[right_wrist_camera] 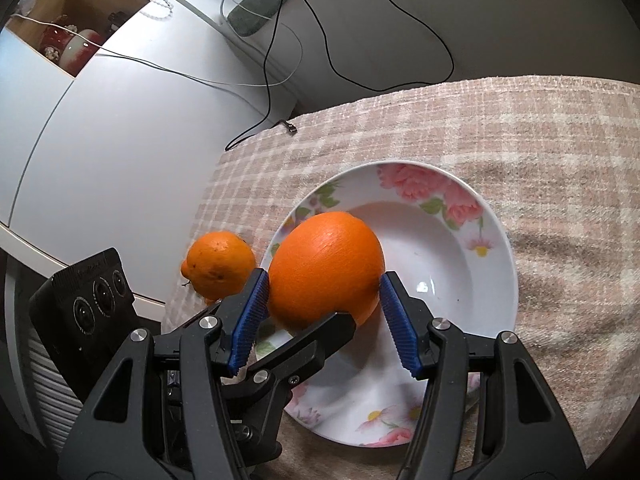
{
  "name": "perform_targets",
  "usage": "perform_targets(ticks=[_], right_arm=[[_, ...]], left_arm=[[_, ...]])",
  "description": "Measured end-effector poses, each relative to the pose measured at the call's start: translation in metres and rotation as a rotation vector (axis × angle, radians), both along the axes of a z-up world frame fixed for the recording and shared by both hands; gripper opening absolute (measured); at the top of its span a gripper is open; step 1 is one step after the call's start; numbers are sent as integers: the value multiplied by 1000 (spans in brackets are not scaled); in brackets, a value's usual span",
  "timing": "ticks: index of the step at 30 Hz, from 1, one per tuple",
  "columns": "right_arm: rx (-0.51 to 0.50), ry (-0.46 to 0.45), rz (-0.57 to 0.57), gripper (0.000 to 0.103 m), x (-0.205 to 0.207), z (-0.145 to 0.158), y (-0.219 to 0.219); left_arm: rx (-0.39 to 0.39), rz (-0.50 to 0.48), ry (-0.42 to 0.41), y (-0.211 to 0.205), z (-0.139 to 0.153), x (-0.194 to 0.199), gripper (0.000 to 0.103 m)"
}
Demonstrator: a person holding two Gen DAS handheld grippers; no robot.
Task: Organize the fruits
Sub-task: 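Carry the orange with the right tool and lower it onto the plate, then open the right tool to release the orange and withdraw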
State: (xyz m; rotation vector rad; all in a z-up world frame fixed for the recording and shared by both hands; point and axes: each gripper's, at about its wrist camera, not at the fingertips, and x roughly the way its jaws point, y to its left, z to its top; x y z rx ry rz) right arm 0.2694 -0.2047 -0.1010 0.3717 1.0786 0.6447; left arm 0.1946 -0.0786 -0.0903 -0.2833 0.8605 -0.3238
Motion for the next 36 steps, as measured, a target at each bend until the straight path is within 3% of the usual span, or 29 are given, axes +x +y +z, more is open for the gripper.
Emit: perform_targets(ticks=[8, 12, 23, 27, 36], right_arm=[[-7, -16, -10, 61, -1, 4, -3], [-23, -28, -29, 69, -2, 7, -6], [-38, -40, -57, 71, -6, 10, -14], [-51, -73, -57, 79, -13, 20, -12], [-105, -160, -21, 81, -32, 47, 8]], left_arm=[[31, -5, -5, -7, 1, 2, 63], [43, -1, -11, -8, 1, 1, 63], [62, 12, -30, 3, 5, -7, 63], [60, 17, -40, 7, 9, -16, 64], [51, 54, -62, 30, 18, -38, 64]])
